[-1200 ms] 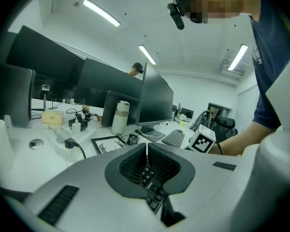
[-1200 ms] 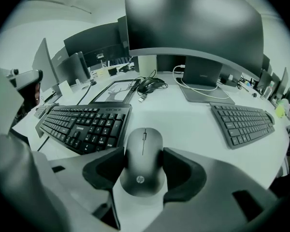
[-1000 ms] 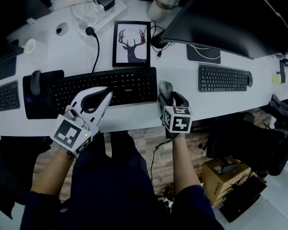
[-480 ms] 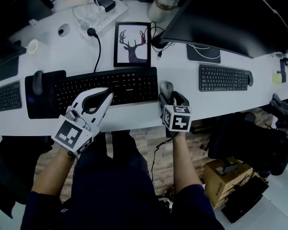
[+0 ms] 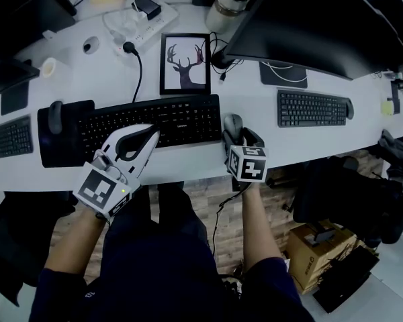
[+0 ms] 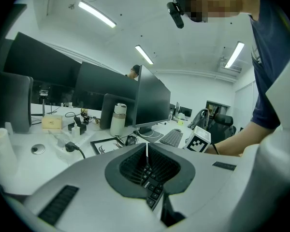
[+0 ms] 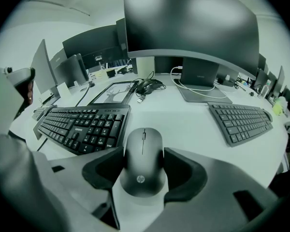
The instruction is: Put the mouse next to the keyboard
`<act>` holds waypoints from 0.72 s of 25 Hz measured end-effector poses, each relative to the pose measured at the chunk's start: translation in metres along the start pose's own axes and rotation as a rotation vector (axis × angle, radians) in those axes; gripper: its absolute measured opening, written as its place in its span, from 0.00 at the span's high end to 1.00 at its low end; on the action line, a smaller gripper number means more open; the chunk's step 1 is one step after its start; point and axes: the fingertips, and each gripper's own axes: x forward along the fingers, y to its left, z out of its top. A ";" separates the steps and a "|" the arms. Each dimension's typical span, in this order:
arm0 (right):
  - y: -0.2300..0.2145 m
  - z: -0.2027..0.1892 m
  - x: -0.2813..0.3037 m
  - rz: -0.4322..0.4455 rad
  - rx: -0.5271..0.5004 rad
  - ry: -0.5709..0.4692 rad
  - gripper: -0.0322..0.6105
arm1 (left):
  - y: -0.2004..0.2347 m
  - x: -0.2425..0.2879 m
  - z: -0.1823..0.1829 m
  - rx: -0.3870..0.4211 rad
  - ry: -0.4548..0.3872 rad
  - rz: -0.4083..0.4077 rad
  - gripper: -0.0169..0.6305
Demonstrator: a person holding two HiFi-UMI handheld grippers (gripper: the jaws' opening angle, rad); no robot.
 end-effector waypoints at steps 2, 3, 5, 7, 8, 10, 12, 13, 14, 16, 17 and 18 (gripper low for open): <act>0.000 -0.001 0.000 -0.001 0.002 -0.002 0.54 | 0.000 -0.001 0.001 0.004 0.000 -0.001 0.91; 0.000 -0.001 0.000 -0.001 0.003 -0.003 0.54 | -0.001 -0.002 0.001 0.006 0.000 -0.001 0.91; -0.001 -0.001 -0.001 -0.002 0.005 -0.003 0.53 | -0.001 -0.004 0.001 0.008 0.002 -0.001 0.91; -0.001 -0.002 -0.002 -0.004 0.007 -0.005 0.52 | -0.001 -0.006 0.001 0.010 0.004 -0.002 0.91; -0.001 -0.003 -0.003 -0.005 0.009 -0.007 0.52 | -0.001 -0.007 0.000 0.012 0.004 -0.003 0.91; -0.002 -0.003 -0.005 -0.007 0.012 -0.014 0.51 | -0.002 -0.009 0.001 0.014 0.004 -0.005 0.91; -0.002 -0.003 -0.008 -0.009 0.016 -0.021 0.51 | -0.002 -0.010 0.001 0.016 0.004 -0.009 0.91; -0.002 -0.003 -0.010 -0.010 0.017 -0.025 0.51 | -0.003 -0.011 0.001 0.018 0.005 -0.010 0.91; -0.001 -0.003 -0.012 -0.011 0.019 -0.029 0.51 | -0.004 -0.012 0.001 0.019 0.004 -0.012 0.91; -0.001 -0.002 -0.016 -0.014 0.026 -0.040 0.51 | -0.005 -0.013 0.002 0.022 0.002 -0.018 0.91; 0.000 -0.001 -0.018 -0.015 0.031 -0.046 0.51 | -0.006 -0.014 0.002 0.024 0.000 -0.020 0.91; 0.000 -0.001 -0.020 -0.016 0.037 -0.052 0.51 | -0.006 -0.015 0.003 0.026 -0.001 -0.023 0.91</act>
